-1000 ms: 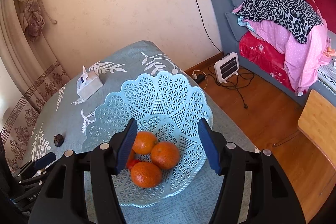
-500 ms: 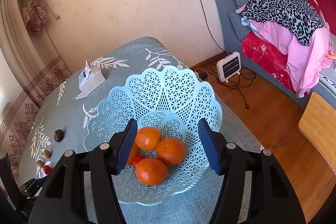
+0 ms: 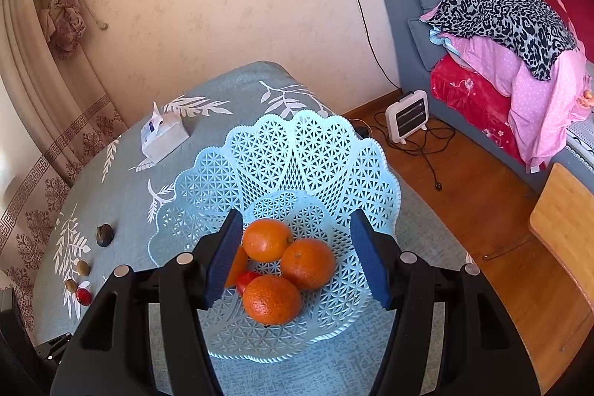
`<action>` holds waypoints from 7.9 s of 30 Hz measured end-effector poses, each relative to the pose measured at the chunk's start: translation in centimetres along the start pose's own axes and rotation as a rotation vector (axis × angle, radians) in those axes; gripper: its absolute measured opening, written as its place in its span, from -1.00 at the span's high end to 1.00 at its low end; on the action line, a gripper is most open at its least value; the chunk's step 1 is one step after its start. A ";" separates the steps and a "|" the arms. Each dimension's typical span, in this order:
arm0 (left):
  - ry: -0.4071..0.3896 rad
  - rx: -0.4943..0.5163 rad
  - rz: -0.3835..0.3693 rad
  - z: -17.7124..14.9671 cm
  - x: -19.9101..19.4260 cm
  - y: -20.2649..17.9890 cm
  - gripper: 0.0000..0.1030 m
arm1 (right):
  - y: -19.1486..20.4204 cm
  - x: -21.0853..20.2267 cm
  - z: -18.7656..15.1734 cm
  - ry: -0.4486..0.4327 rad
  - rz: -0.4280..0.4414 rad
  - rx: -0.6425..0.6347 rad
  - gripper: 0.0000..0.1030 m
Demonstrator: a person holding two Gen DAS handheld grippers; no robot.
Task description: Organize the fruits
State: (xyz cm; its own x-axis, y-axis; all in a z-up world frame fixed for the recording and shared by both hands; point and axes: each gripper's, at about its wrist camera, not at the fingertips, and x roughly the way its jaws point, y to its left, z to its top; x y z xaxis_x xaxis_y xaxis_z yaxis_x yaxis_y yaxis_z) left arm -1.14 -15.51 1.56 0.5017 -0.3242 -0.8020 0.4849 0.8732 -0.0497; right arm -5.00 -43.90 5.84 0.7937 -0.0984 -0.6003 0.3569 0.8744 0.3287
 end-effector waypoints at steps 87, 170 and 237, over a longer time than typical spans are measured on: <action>-0.265 -0.229 0.336 1.8 -4.5 14.0 -0.77 | 17.5 1.8 -6.5 0.110 0.187 -0.318 -0.39; -0.218 -0.345 0.315 -0.6 -4.0 18.4 0.44 | 18.8 2.5 -6.0 0.132 0.196 -0.389 0.44; -0.252 0.014 -0.102 10.1 0.9 -4.2 -0.60 | 2.3 -1.5 -0.4 -0.062 -0.015 0.003 -0.27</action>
State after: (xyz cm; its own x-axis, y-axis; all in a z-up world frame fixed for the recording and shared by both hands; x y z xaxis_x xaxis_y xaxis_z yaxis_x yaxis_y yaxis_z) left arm 4.53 -23.15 7.01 0.6112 -0.4918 -0.6201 0.5507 0.8270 -0.1132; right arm -5.55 -41.59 7.22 0.8173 -0.1412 -0.5587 0.3708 0.8710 0.3223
